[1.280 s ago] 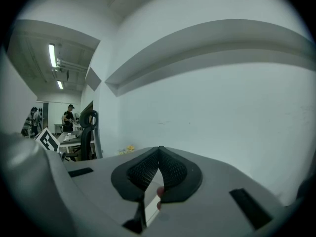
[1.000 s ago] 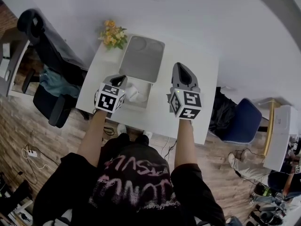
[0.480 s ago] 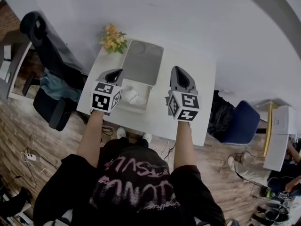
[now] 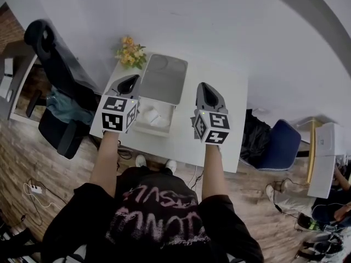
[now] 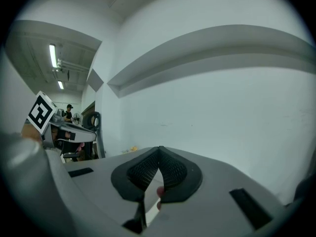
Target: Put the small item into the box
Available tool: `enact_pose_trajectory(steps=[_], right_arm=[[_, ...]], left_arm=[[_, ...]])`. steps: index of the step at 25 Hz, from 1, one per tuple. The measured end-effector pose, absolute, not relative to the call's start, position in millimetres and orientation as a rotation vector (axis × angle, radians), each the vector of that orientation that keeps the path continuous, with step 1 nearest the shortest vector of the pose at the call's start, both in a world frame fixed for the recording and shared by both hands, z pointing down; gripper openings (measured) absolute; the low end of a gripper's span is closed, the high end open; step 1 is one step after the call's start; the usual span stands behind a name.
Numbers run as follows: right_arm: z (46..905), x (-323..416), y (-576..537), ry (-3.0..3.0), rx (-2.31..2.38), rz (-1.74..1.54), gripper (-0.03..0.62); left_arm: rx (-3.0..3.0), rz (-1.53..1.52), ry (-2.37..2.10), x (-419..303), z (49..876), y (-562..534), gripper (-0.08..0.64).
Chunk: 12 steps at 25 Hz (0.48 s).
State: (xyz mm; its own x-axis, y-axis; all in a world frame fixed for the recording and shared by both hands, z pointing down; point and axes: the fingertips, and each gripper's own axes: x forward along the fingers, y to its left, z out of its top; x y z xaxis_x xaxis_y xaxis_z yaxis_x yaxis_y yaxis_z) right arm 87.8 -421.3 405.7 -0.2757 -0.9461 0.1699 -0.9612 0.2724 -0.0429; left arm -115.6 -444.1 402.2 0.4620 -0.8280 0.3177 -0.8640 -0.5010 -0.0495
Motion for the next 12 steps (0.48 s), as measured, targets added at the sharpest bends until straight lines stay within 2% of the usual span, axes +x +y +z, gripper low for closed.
enact_pose_trajectory(steps=[12], right_arm=[[396.8, 84.0, -421.7, -2.413, 1.824, 0.179, 0.009]], left_arm=[[2.665, 0.363, -1.528, -115.2, 362.9, -444.5, 0.003]])
